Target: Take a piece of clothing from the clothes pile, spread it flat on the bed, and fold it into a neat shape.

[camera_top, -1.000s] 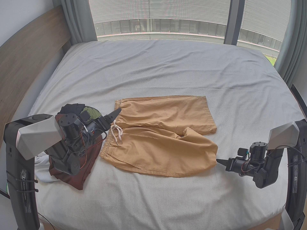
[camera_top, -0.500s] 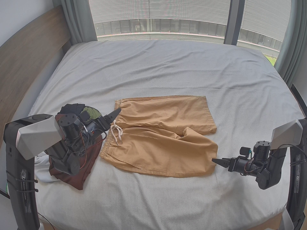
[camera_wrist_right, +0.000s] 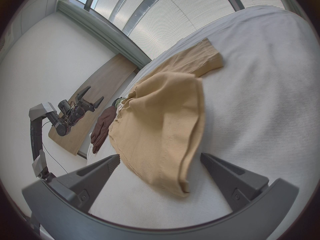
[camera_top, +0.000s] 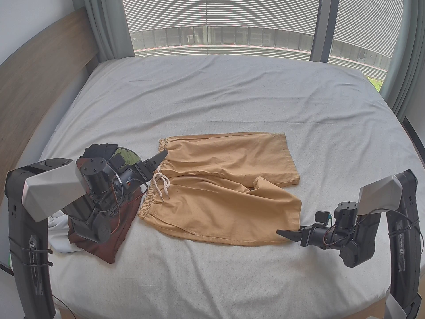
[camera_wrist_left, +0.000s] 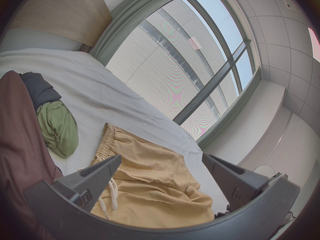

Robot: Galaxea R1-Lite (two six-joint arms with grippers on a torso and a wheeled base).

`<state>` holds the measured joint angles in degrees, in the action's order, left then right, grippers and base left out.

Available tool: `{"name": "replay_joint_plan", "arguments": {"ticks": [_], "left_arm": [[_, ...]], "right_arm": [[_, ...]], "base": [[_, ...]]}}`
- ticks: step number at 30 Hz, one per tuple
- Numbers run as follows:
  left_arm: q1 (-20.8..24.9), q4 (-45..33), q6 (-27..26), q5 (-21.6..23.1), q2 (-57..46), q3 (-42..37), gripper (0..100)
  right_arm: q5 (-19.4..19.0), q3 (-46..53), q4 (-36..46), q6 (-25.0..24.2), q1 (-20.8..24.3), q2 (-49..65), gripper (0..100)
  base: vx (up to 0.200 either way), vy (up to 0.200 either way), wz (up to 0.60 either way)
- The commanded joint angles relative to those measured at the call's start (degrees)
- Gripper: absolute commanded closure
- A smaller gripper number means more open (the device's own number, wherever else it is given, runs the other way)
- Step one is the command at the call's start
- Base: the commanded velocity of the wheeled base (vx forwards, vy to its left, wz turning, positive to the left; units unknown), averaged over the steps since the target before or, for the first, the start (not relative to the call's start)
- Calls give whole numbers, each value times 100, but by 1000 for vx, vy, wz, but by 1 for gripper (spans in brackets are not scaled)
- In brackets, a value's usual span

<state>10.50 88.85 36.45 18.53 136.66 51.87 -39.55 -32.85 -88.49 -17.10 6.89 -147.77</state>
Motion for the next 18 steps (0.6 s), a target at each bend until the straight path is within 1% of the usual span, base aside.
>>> {"name": "replay_joint_plan", "arguments": {"ticks": [1, 3, 11, 12, 18], "left_arm": [[-4, 1, 2, 2, 10, -2, 0], [-4, 1, 2, 2, 10, -2, 0], [-21, 1, 2, 2, 10, 7, 0], [-21, 1, 2, 2, 1, 7, 0], [-30, 1, 2, 2, 10, 7, 0]], "right_arm": [[-36, -37, 16, -12, 164, -182, 0], [-88, 33, 7, -12, 217, -138, 0], [-159, 315, -1, -4, 164, -41, 0], [-159, 323, -1, -4, 155, -41, 100], [-159, 490, -1, 67, 102, 108, 100]], "base": [[0, 0, 0], [0, 0, 0], [0, 0, 0], [0, 0, 0], [0, 0, 0]]}}
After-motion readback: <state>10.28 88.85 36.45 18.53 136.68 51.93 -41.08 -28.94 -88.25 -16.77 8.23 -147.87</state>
